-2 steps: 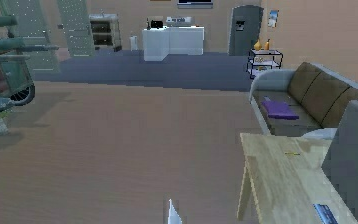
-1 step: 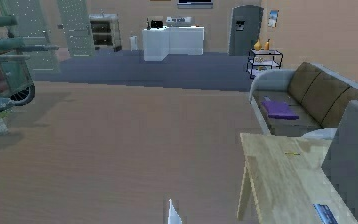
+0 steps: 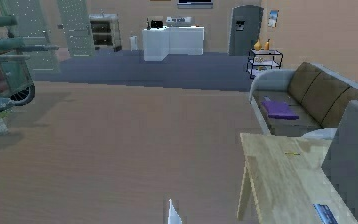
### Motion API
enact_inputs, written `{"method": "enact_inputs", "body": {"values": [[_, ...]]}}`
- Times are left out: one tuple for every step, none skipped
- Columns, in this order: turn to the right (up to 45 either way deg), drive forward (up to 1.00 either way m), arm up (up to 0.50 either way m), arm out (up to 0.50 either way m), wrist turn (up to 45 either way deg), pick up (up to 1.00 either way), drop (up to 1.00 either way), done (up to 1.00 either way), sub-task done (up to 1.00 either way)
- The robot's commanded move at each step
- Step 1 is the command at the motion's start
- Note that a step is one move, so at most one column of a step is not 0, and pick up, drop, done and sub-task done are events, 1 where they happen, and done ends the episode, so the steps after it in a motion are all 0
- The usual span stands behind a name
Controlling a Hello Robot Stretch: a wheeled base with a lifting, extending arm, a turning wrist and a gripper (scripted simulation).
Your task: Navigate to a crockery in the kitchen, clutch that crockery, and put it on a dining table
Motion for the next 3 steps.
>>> {"method": "enact_inputs", "body": {"values": [[0.0,0.00,-0.32,0.00,0.0,0.00,0.00,0.00,0.00],[0.0,0.00,0.00,0.00,0.0,0.00,1.00,0.00,0.00],[0.0,0.00,0.02,0.00,0.0,0.00,0.00,0.00,0.00]]}}
